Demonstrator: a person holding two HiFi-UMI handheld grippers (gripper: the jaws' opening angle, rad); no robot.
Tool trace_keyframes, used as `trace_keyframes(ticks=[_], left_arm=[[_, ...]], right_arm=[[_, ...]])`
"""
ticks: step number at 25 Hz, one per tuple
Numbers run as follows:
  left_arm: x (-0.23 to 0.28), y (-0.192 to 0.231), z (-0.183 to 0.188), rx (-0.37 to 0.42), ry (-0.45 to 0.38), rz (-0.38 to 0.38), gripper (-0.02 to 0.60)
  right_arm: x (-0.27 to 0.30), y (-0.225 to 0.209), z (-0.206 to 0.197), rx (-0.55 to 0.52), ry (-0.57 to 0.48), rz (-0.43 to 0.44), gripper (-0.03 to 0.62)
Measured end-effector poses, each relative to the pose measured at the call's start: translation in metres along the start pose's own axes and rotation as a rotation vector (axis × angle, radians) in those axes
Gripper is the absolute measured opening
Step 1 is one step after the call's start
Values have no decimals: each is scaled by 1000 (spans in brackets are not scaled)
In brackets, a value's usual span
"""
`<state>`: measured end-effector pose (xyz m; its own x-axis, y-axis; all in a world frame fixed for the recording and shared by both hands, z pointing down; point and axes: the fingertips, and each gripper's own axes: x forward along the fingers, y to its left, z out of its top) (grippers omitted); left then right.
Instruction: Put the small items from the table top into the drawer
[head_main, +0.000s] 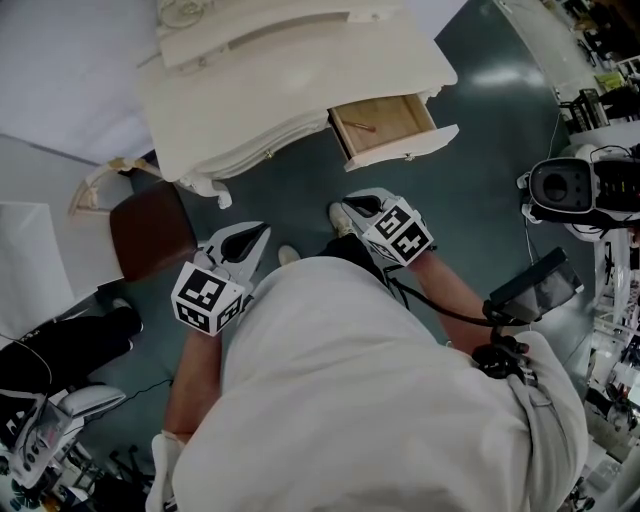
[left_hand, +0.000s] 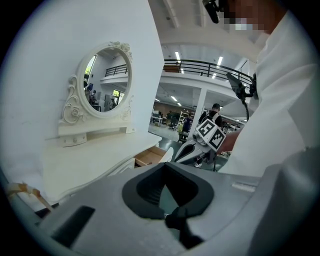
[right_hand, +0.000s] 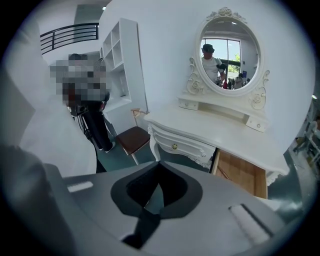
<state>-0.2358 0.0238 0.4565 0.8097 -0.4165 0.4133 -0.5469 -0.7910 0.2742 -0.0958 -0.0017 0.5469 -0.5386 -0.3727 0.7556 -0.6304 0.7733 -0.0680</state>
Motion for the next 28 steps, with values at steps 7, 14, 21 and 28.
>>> trace_keyframes(ticks=[7,14,21,28], left_arm=[[-3,0,-4,-9,1,-3,2],[-5,2,0,-15,2,6,2],[-1,0,0,-10,13,-4,2],[2,-1,5,-9,19,-9,2]], right_arm=[[-1,7,9,-10,-13,9,0],[-1,9,17,-30,-13,24,0],[0,11,13,-26,-10,30,0],[-2,8,14,-23,-10,31,0]])
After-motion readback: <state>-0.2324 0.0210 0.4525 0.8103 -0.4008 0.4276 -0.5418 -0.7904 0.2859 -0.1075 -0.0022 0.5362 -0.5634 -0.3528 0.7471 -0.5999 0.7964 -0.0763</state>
